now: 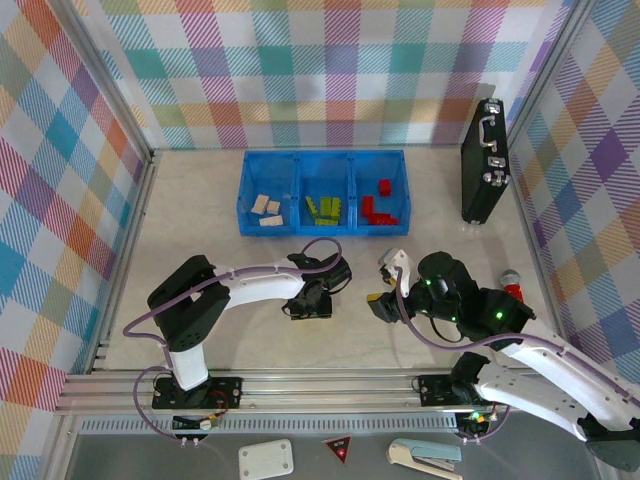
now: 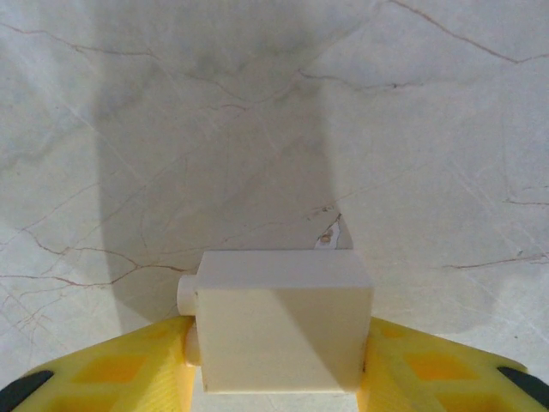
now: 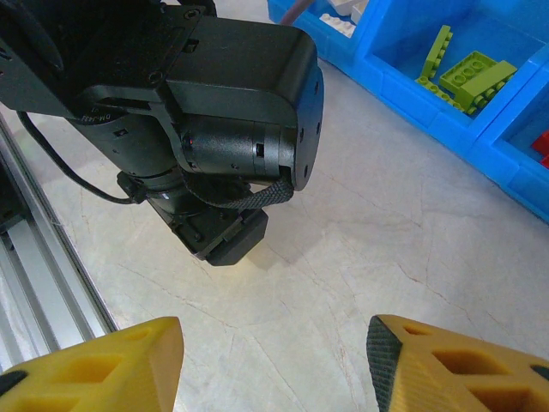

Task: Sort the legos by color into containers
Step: Pick up the lego from the middle-left of the table.

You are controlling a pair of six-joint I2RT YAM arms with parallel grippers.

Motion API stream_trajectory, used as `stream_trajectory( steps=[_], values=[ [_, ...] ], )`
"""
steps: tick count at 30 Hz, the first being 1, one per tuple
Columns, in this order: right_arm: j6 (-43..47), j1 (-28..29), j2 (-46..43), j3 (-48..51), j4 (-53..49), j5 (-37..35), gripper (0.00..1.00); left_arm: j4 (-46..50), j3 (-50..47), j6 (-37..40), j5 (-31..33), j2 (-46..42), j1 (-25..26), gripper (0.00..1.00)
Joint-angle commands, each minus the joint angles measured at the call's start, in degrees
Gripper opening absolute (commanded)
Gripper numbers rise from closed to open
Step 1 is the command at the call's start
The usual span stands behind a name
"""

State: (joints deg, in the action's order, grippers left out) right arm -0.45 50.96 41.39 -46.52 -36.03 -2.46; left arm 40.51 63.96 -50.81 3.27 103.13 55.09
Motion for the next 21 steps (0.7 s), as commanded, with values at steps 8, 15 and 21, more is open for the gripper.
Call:
stream_trajectory(
  steps=[8, 15, 21],
  values=[
    [0.27, -0.11, -1.22, 0.07, 0.69, 0.77, 0.6, 1.82, 1.61, 0.24, 1.0, -1.62, 0.56, 0.48],
    [0.28, -0.12, -1.23, 0.01, 0.56, 0.57, 0.6, 4.16, 3.59, 2.6, 1.74, -3.53, -1.64, 0.47],
    [0.14, -0.15, -1.44, -0.02, 0.38, 0.19, 0.6, 6.4, 5.26, 6.18, 2.22, -5.11, -5.48, 0.48]
  ],
)
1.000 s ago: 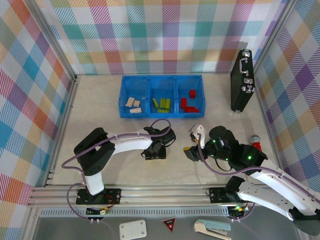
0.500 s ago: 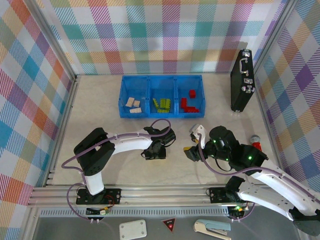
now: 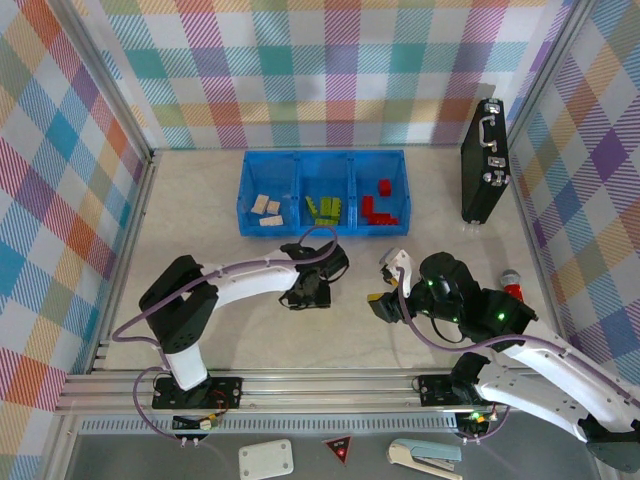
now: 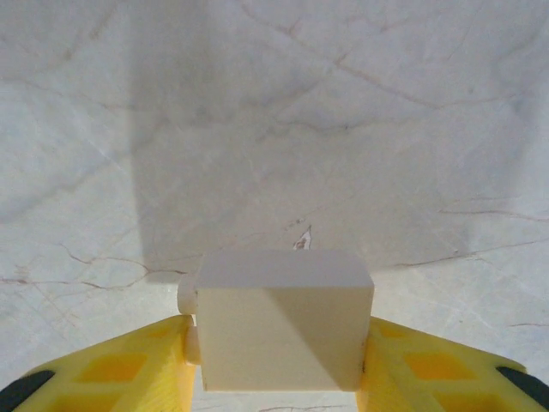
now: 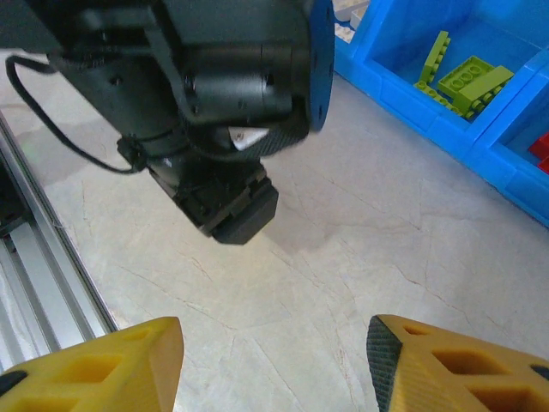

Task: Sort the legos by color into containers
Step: Pick up the lego from the middle-left of the table, then place the lego in the container.

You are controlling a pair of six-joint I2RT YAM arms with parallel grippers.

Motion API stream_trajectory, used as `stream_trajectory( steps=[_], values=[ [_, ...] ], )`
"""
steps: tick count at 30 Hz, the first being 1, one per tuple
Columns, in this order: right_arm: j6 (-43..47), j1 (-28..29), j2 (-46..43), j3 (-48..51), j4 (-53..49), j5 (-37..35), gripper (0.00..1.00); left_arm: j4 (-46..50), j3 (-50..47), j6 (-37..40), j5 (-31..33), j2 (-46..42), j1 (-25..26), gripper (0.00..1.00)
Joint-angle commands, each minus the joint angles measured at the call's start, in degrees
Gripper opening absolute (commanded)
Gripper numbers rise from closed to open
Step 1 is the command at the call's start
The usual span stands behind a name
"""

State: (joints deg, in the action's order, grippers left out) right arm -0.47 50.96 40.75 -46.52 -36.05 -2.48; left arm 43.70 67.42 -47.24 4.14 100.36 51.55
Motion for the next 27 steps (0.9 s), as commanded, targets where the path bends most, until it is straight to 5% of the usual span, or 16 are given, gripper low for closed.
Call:
stream_trajectory(
  steps=[1, 27],
  values=[
    [0.25, -0.12, -0.76, 0.0, 0.33, 0.07, 0.6, 3.61, 2.05, 3.23, 1.31, -2.61, -2.8, 0.48],
    [0.49, -0.11, -1.45, -1.99, -3.01, -3.38, 0.6, 7.73, 19.96, 29.13, -4.97, 2.39, -27.14, 0.46]
  ],
)
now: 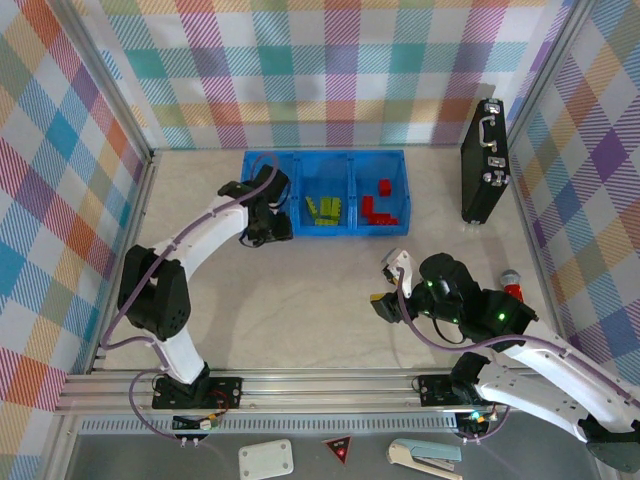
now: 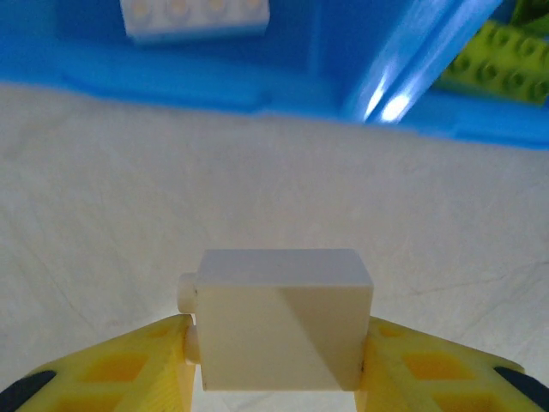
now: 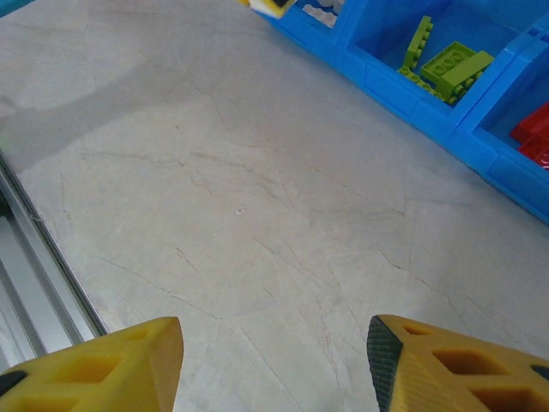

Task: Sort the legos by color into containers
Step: Place the lego in the container.

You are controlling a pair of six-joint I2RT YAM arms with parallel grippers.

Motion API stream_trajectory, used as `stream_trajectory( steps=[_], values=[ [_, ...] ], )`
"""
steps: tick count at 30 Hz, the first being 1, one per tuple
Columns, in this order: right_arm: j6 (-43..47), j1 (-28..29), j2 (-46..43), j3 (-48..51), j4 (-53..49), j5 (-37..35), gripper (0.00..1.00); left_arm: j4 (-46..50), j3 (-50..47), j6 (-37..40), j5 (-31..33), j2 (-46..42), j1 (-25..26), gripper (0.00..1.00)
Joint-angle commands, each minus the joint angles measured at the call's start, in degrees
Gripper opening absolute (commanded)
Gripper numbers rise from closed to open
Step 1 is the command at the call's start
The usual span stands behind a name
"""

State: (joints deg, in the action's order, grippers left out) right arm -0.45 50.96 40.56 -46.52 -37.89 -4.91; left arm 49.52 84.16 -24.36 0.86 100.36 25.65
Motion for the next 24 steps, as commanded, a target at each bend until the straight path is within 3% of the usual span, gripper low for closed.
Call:
stream_trajectory(
  steps=[1, 10, 24],
  values=[
    [0.45, -0.13, -1.4, -2.16, -1.34, -1.11, 0.6, 2.65, 4.93, 7.31, -1.34, 3.43, -1.89, 0.46],
    [-0.25, -0.16, -2.67, -3.09, -3.16, -2.51, 0.6, 5.53, 15.33, 13.55, -4.2, 12.73, -7.59, 0.46],
    [-0.48, -0.13, -2.23, -4.28, -4.28, -3.76, 0.6, 7.52, 25.51, 14.09, -4.49, 25.26, -9.48, 0.49]
  ],
)
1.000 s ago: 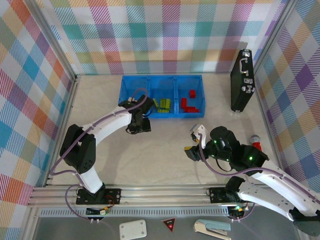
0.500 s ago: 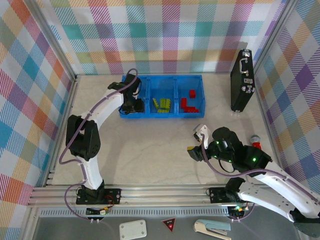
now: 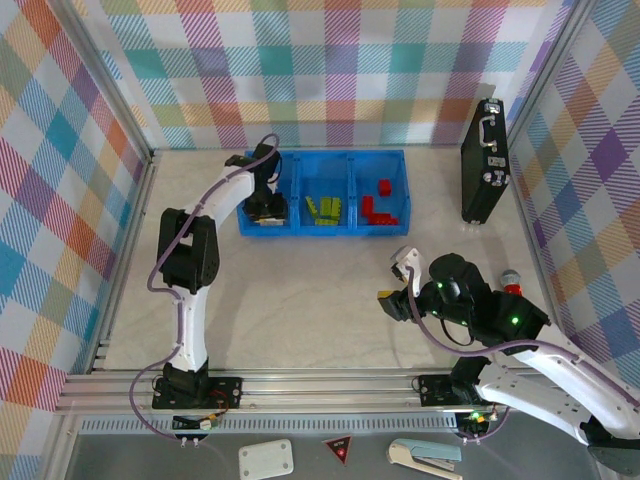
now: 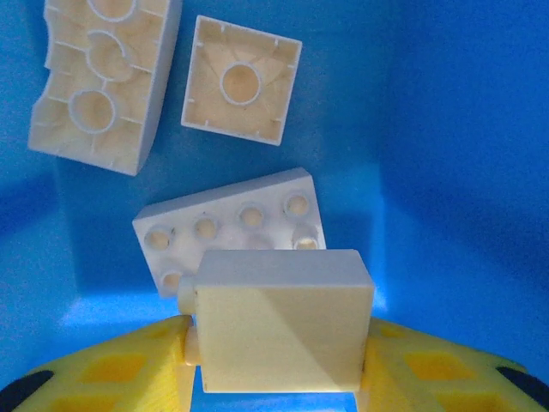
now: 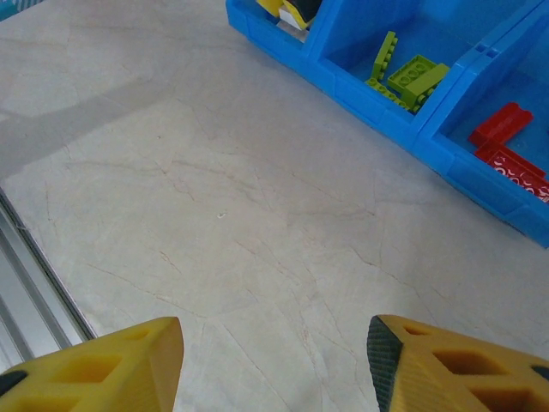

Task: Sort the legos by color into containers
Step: Place the lego in the container.

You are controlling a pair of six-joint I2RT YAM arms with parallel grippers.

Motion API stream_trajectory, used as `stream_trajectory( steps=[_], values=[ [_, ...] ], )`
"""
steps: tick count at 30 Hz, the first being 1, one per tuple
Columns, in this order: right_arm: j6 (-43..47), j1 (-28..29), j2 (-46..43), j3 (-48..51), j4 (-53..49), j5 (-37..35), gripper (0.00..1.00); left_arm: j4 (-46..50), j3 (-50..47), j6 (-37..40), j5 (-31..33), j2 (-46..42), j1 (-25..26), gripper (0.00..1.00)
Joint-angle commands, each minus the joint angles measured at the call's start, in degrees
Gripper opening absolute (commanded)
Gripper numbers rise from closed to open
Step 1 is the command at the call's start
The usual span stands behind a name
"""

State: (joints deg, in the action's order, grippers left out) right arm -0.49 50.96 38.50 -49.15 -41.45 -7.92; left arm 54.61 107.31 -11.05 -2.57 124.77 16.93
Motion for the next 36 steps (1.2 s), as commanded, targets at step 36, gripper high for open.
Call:
stream_trajectory(
  steps=[36],
  values=[
    [-0.64, -5.31, 8.91, 8.02, 21.84, -28.93, 0.99, -15.52, -35.28, -4.21, 12.77, -39.58, -2.75, 0.83]
  ],
)
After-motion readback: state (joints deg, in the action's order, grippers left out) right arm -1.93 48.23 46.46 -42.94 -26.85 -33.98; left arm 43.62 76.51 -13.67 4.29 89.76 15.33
